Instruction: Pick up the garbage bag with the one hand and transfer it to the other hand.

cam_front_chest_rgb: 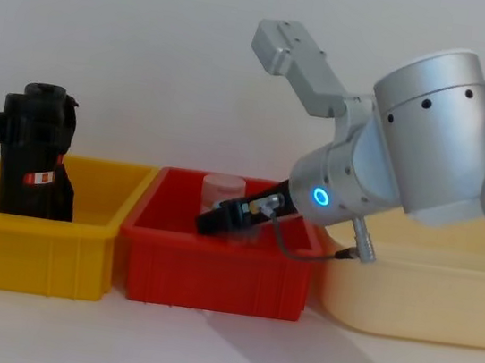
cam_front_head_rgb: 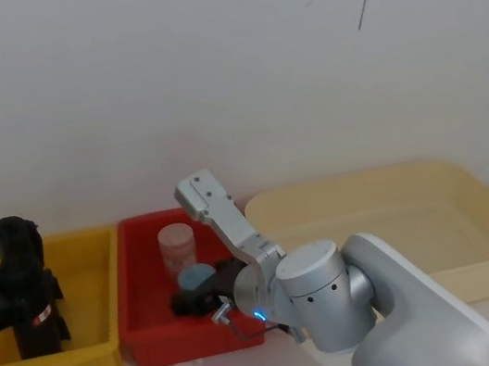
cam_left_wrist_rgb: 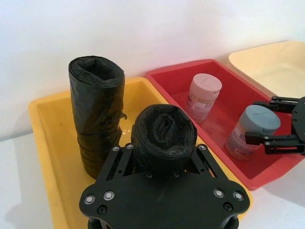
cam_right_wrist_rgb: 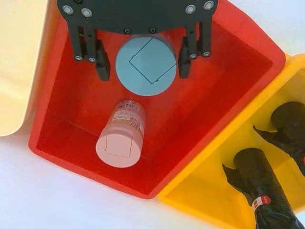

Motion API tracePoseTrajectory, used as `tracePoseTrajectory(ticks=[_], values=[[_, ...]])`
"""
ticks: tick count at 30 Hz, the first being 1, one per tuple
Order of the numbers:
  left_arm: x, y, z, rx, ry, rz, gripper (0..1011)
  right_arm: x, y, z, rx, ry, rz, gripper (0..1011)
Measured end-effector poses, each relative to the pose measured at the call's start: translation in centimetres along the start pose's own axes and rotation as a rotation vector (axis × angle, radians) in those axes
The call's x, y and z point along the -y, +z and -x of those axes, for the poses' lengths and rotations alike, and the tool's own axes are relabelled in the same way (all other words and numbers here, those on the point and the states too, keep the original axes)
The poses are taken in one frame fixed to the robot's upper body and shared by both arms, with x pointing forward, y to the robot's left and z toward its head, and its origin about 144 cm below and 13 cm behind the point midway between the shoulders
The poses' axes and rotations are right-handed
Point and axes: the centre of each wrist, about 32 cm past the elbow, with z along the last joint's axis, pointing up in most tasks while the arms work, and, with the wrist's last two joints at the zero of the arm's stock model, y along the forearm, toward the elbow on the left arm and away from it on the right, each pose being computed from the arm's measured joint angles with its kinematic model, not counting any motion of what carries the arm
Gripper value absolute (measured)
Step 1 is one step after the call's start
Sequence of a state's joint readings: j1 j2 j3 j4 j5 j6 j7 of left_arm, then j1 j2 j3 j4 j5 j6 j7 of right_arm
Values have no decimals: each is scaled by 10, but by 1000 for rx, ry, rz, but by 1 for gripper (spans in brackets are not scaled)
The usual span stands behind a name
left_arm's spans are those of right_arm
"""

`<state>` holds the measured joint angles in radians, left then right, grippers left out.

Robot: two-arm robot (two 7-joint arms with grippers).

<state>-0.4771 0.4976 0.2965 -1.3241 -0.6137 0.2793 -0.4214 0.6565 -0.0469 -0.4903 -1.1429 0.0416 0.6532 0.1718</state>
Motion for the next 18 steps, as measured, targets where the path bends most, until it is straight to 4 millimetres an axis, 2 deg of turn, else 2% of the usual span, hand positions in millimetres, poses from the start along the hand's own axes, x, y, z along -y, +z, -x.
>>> tracePoseTrajectory(ticks=[9,18], values=[[0,0,0,0,0,0,376,-1,-1,-1,0,2,2,675],[0,0,0,0,0,0,376,-1,-2,-1,1,3,2,675]])
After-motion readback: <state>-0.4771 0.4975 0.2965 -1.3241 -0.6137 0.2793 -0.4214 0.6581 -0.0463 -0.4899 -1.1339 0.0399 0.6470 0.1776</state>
